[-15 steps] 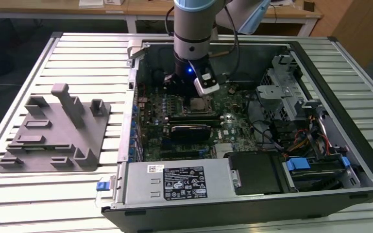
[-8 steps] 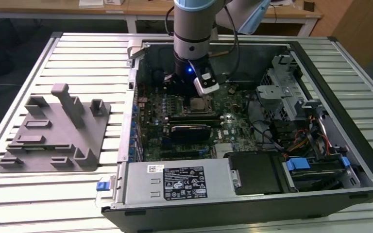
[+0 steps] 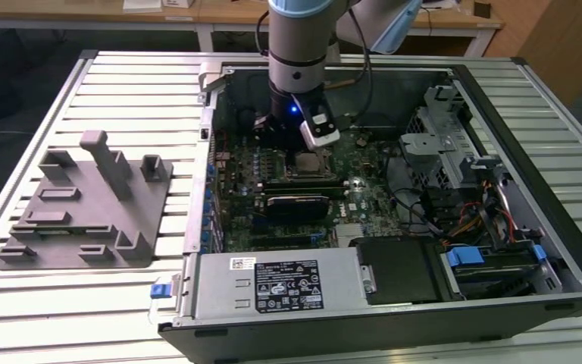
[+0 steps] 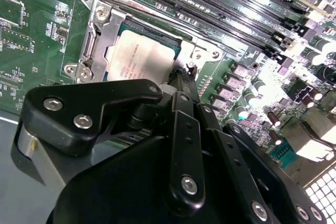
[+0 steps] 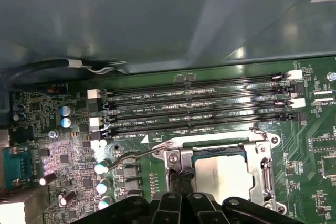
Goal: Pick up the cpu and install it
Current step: 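Close the cpu cover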
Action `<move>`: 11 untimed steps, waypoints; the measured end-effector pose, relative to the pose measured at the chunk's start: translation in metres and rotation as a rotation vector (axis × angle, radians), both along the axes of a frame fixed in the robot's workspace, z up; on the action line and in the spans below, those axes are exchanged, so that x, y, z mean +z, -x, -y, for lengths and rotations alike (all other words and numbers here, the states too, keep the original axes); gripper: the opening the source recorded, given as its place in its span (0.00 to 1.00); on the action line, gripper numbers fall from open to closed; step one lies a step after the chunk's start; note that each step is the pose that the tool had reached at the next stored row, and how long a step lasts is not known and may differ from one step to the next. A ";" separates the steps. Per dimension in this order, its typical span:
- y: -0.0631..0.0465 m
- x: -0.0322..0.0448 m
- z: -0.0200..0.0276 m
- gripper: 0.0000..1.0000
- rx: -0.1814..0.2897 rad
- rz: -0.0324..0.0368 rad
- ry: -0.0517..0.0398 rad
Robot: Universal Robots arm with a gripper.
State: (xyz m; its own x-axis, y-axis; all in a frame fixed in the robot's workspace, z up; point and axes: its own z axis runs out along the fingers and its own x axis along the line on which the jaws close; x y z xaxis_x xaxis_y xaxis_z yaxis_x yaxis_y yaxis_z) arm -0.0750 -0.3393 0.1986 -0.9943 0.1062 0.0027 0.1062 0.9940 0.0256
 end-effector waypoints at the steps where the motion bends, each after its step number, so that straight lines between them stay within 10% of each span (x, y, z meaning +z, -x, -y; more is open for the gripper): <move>1: 0.000 0.0001 0.0000 0.11 0.000 0.0000 -0.0001; 11: 0.000 0.0107 0.0000 0.11 0.000 0.0000 0.0000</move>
